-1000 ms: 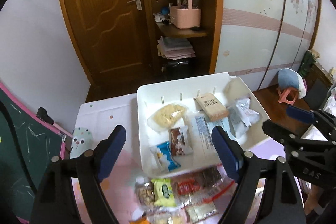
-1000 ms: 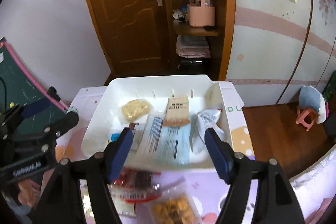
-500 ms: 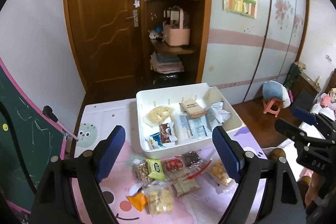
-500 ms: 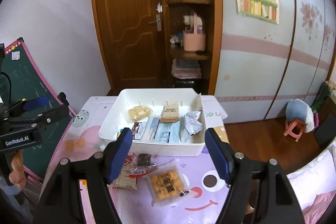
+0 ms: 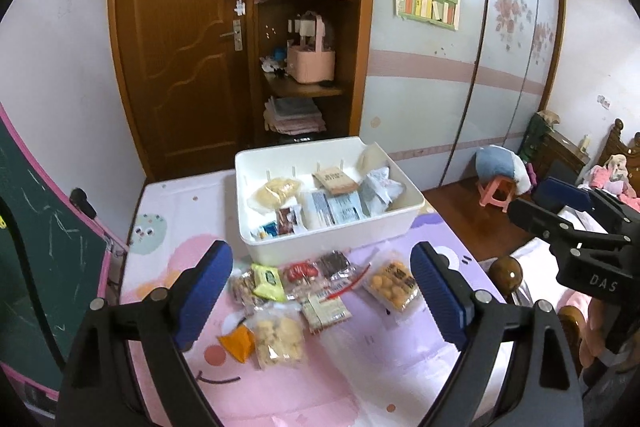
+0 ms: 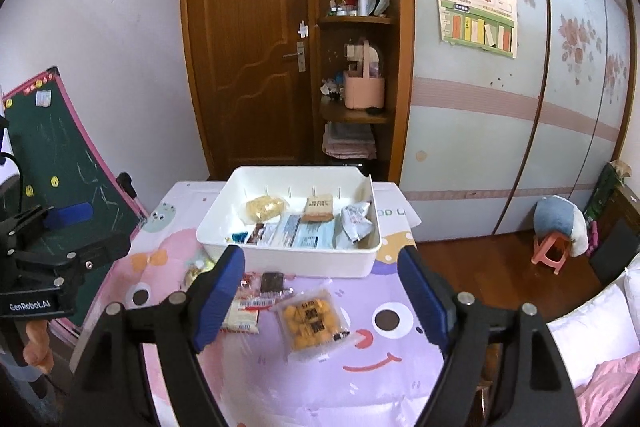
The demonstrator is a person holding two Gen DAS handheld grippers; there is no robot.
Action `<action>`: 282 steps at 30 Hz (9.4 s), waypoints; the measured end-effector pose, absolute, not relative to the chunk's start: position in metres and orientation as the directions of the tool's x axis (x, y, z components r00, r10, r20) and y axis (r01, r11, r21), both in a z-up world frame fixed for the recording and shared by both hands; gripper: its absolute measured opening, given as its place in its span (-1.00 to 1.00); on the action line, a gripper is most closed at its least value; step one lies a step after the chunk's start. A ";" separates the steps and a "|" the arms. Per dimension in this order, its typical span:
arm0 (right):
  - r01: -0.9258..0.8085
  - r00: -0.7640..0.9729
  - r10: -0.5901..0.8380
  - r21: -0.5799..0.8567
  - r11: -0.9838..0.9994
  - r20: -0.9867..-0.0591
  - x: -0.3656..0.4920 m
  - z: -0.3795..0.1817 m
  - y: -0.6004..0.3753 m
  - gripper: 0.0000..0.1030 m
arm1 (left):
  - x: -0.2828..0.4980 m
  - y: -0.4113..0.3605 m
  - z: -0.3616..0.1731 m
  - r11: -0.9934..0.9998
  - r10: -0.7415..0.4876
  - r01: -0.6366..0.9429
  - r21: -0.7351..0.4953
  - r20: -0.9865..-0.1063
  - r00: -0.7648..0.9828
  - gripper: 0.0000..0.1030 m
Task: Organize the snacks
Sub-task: 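Withdraw both tools from the basket toward the remaining snacks, then grasp the clear cracker bag with the left tool while the right tool grasps the orange cookie box, then carry both snacks over the white basket and open both tools to drop them, then withdraw both tools from the basket toward the remaining snacks, then grasp the orange-white bar with the left tool while the right tool grasps the beige LIPO pack, then lift both snacks over the white basket and open both tools to release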
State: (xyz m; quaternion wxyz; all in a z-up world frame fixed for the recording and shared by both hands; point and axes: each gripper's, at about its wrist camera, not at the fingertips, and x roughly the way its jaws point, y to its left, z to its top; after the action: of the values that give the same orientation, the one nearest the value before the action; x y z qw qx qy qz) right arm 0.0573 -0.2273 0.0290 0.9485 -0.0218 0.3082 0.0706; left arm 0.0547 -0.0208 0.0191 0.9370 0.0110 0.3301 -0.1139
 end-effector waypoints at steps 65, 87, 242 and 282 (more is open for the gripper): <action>-0.349 0.367 0.173 0.037 0.936 -0.914 0.179 -0.204 -0.198 0.73 | 0.149 -0.010 -0.215 0.992 0.037 0.088 0.086 -0.889 0.456 0.72; -0.282 0.404 0.181 0.067 0.957 -0.897 0.138 -0.190 -0.202 0.56 | 0.123 -0.007 -0.184 0.996 -0.017 0.080 0.028 -0.859 0.512 -0.40; -0.375 0.375 0.133 -0.019 0.927 -0.918 0.167 -0.205 -0.084 -0.08 | 0.174 0.026 -0.218 0.954 -0.126 0.299 -0.010 -0.919 0.372 -0.08; -0.287 0.600 0.306 0.157 0.945 -0.739 0.098 -0.078 -0.188 -0.11 | 0.078 -0.008 -0.057 0.968 -0.228 0.228 -0.102 -0.736 0.638 -0.43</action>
State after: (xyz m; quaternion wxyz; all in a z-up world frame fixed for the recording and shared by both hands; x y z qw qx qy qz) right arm 0.0981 -0.1878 -0.0775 0.8945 0.0111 0.4151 0.1657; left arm 0.0783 -0.0084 -0.0572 0.9050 0.0003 0.4064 -0.1260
